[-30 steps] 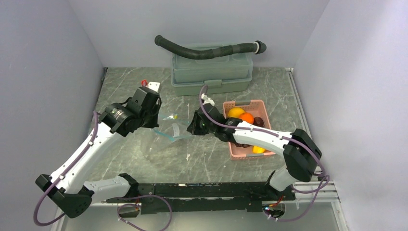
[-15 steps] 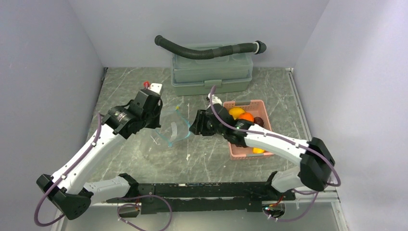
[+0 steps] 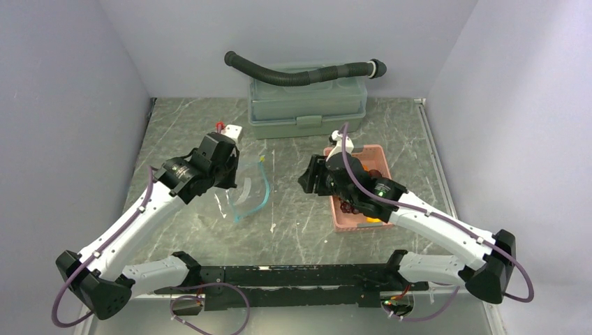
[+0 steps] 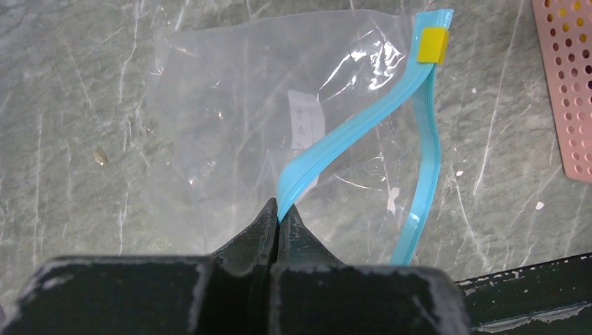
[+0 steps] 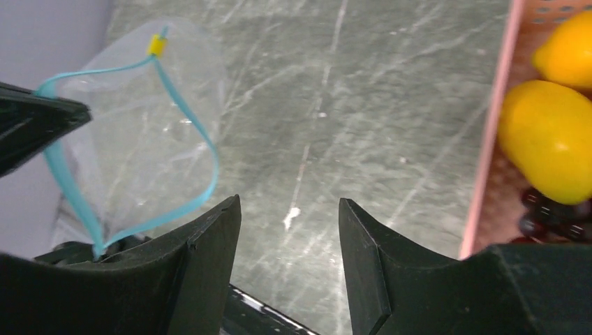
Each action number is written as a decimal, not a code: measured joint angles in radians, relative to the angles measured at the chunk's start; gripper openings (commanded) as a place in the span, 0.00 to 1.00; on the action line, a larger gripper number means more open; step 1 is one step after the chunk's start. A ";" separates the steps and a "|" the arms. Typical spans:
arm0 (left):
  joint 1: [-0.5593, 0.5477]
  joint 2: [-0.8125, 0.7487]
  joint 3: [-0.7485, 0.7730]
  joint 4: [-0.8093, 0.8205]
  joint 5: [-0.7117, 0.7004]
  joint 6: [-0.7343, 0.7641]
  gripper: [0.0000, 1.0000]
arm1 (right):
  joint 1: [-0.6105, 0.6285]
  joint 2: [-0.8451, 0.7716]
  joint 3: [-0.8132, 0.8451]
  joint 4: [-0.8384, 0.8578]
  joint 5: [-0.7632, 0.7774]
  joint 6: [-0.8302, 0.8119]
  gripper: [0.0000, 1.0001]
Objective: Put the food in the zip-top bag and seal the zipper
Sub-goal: Open the zipper of the food storage bag, then pick up the fake fruit from the bin.
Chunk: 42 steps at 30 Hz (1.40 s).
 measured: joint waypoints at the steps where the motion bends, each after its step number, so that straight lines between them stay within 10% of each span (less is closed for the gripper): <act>1: 0.000 0.000 -0.002 0.008 0.005 0.006 0.00 | 0.000 -0.007 0.003 -0.031 0.023 -0.008 0.58; 19: -0.010 -0.099 -0.113 0.095 0.084 0.060 0.00 | -0.134 -0.104 0.082 -0.405 0.315 -0.102 0.78; 42: -0.011 -0.169 -0.157 0.107 0.084 0.073 0.00 | -0.352 0.045 0.047 -0.386 0.176 -0.162 0.81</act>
